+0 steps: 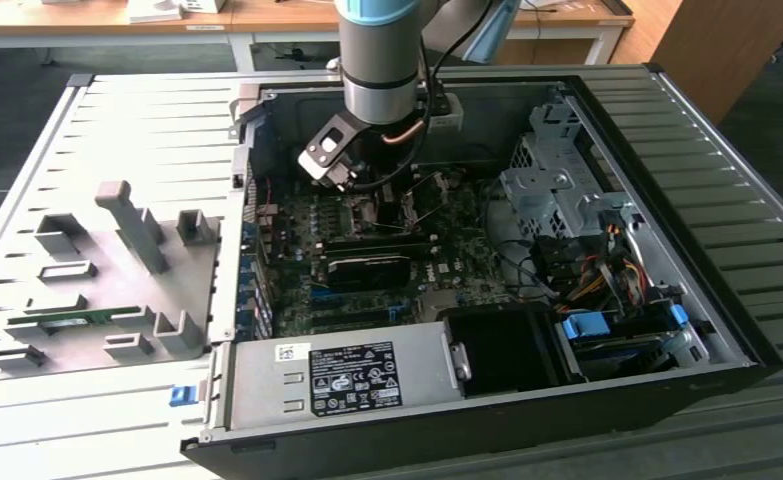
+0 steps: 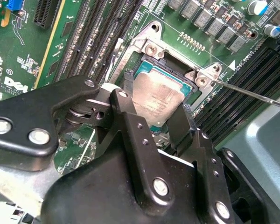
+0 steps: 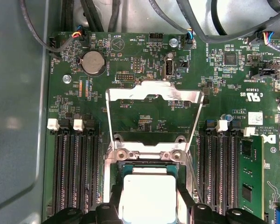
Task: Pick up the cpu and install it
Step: 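Place the cpu into insertion slot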
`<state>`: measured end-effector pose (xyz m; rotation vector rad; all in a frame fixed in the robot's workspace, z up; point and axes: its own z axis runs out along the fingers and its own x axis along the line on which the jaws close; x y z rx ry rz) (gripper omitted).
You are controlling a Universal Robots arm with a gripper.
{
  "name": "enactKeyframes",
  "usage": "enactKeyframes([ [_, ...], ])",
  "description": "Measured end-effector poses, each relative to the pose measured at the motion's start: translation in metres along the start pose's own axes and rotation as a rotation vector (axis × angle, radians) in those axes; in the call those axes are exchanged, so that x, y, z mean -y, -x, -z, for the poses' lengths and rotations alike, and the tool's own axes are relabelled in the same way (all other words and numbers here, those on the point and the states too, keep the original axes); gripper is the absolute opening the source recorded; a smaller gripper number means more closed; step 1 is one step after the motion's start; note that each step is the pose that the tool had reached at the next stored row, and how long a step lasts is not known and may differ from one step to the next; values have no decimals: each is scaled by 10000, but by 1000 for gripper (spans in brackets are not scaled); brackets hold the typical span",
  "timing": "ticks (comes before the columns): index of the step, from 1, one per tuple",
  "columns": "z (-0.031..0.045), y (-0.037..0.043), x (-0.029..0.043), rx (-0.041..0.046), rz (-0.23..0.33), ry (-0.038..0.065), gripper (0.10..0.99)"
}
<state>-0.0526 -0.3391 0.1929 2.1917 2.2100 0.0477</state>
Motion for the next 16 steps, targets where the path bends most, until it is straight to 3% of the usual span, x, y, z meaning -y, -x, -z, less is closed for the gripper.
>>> enactKeyframes([
  [8, -2, -1, -2, -4, 1, 3, 549],
  [9, -2, -1, -2, -2, 1, 2, 612],
  [16, 6, 0, -2, 2, 1, -1, 612],
])
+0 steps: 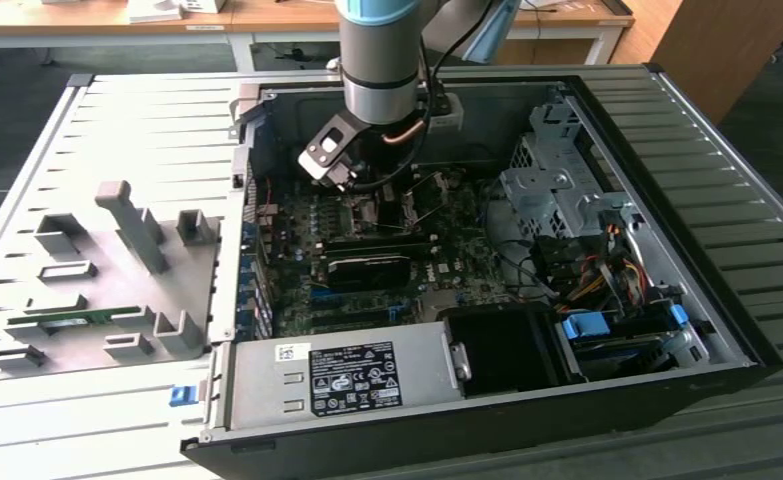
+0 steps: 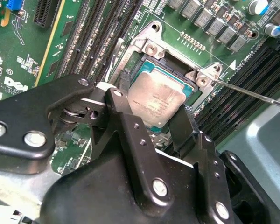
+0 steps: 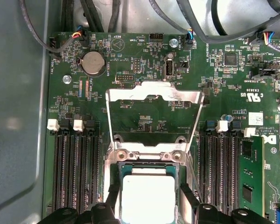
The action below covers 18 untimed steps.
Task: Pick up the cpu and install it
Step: 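Place the cpu into insertion slot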
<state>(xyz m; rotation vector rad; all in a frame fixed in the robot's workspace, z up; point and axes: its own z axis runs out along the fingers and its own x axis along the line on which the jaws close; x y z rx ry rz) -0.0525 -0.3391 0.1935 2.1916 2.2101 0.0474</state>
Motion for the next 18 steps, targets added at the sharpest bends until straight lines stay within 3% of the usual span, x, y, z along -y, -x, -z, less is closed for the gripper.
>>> enactKeyframes([
  [5, 46, 0, -2, -2, 0, -7, 612],
  [6, 61, 0, -3, -1, 0, -12, 533],
  [8, 88, 0, -4, 0, 0, -23, 533],
  [9, 102, 0, -5, 3, 0, -32, 471],
  [10, 113, -1, -6, 5, 0, -39, 471],
  [11, 124, 0, -6, 9, 0, -44, 353],
  [14, 141, -1, -9, 25, 1, -61, 294],
  [16, 157, 0, -11, 35, 2, -77, 176],
  [17, 167, 0, -12, 39, 1, -83, 176],
  [18, 173, -1, -12, 45, 1, -86, 118],
])
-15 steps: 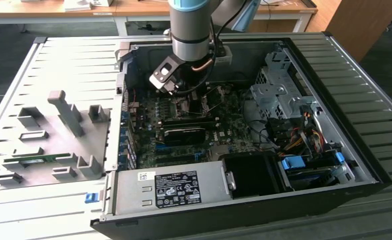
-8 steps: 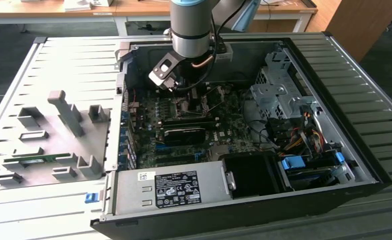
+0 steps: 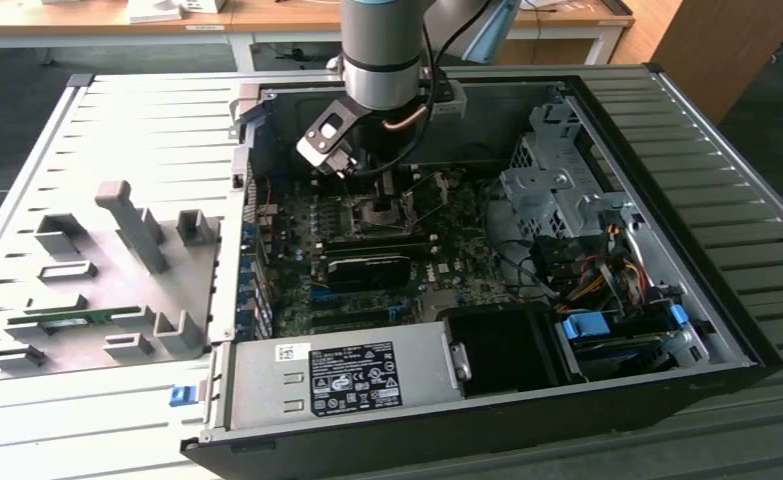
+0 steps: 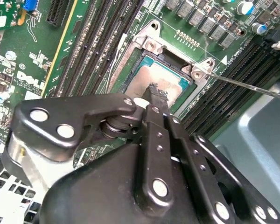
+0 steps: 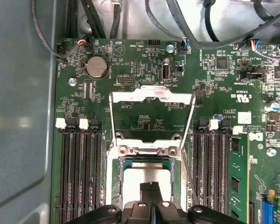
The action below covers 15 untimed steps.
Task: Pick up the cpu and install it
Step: 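Place the cpu into insertion slot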
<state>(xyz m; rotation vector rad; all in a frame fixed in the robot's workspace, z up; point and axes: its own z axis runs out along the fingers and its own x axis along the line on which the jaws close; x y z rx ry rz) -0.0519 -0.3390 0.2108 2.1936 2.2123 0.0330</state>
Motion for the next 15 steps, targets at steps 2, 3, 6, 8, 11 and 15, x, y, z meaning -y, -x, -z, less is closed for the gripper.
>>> enactKeyframes([
  [2, 8, 0, -1, 14, 1, -1, 106],
  [3, 13, 0, -1, 18, 2, -1, 106],
  [6, 38, 1, -1, 24, 1, -1, 106],
  [8, 61, 1, -2, 27, 1, -3, 106],
  [11, 86, 1, -3, 38, 1, -8, 106],
  [15, 119, 1, -4, 45, 2, -9, 106],
])
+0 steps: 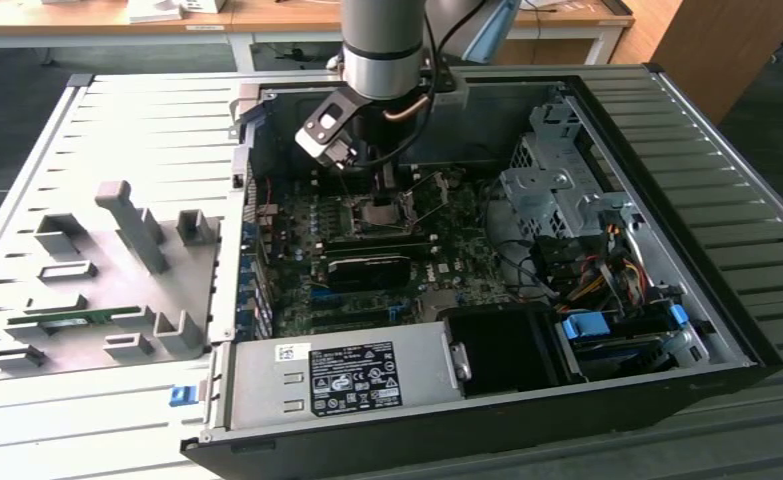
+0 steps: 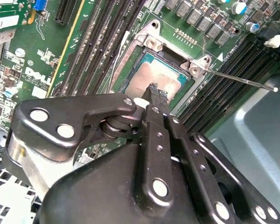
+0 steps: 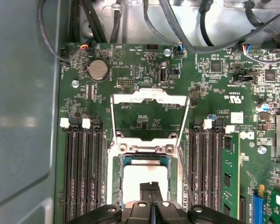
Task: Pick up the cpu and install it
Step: 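Place the cpu into insertion slot, then close the cpu cover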
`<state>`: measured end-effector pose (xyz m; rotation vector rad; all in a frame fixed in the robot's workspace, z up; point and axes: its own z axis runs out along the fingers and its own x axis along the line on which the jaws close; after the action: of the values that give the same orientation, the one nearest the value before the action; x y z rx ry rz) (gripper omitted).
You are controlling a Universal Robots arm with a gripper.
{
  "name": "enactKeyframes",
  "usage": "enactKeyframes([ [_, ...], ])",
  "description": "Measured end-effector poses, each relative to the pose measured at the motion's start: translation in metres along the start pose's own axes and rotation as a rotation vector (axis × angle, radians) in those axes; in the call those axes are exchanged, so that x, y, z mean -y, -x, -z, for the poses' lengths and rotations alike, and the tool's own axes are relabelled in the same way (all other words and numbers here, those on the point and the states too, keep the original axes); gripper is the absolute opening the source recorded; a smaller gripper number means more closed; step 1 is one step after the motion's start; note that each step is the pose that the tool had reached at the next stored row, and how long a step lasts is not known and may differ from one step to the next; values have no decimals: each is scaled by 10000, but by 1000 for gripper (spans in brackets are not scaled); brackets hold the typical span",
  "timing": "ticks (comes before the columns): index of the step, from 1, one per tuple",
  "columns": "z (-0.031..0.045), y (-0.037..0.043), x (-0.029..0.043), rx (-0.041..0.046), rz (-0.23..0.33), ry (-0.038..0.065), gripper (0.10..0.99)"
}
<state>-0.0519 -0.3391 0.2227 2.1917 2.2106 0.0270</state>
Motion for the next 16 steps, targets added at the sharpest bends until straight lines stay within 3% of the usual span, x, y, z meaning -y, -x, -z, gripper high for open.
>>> enactKeyframes([
  [16, 170, 1, -6, 4, 0, -6, 106],
])
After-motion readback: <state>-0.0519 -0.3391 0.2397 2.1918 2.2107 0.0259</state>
